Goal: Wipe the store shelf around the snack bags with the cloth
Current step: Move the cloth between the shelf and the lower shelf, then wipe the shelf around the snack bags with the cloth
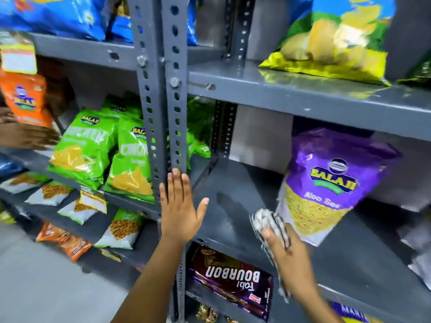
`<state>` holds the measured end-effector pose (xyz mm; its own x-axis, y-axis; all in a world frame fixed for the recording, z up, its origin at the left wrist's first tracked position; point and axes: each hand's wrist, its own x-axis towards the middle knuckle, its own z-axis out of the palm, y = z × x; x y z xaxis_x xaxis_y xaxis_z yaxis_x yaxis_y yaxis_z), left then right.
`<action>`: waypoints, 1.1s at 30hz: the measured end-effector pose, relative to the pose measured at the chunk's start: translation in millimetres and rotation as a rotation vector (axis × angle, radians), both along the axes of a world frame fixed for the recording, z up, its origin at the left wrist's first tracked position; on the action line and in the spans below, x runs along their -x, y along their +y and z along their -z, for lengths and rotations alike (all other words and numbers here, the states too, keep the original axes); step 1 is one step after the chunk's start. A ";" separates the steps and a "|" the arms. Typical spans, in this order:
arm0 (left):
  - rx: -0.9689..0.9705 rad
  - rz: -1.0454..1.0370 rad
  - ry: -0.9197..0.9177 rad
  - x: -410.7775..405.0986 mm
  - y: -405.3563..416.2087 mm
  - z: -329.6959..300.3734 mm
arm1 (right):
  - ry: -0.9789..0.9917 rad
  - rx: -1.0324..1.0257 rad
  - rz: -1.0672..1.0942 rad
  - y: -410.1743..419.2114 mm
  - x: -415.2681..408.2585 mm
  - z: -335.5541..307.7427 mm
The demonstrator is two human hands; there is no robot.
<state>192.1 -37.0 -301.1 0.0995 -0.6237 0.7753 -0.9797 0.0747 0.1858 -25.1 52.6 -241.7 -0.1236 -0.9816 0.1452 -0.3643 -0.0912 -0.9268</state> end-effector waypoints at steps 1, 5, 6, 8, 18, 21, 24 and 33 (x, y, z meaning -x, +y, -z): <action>0.044 -0.012 0.001 0.2 -5.2 3.7 | 0.012 -0.037 -0.027 -9.4 -3.2 2.5; 0.196 -0.041 -0.020 -0.4 -21.0 13.2 | 0.250 -0.045 -0.086 -72.9 -11.7 -8.5; 0.217 -0.042 -0.021 0.3 -23.2 15.2 | 0.370 -0.054 -0.083 -95.7 -14.1 -12.9; 0.242 -0.042 -0.029 0.1 -25.2 16.7 | 0.519 -0.051 -0.053 -145.7 -20.4 -20.9; 0.264 -0.039 -0.037 -1.7 -29.7 21.3 | 1.030 -0.348 -0.277 -252.3 -20.6 66.7; 0.278 -0.030 -0.036 -2.0 -32.0 22.8 | 0.794 -0.361 -0.163 -274.1 -18.1 65.7; 0.294 -0.022 -0.039 -2.6 -33.9 23.9 | 0.797 -0.373 -0.182 -287.1 -19.9 69.8; 0.276 -0.012 -0.046 -3.8 -31.3 24.1 | 0.864 0.016 -0.672 -248.7 -66.3 75.3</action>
<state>195.9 -68.4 -325.2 0.0661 -0.3873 0.9196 -0.9878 0.1050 0.1152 41.3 -196.2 -317.1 0.5862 -0.8078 -0.0615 -0.7623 -0.5243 -0.3795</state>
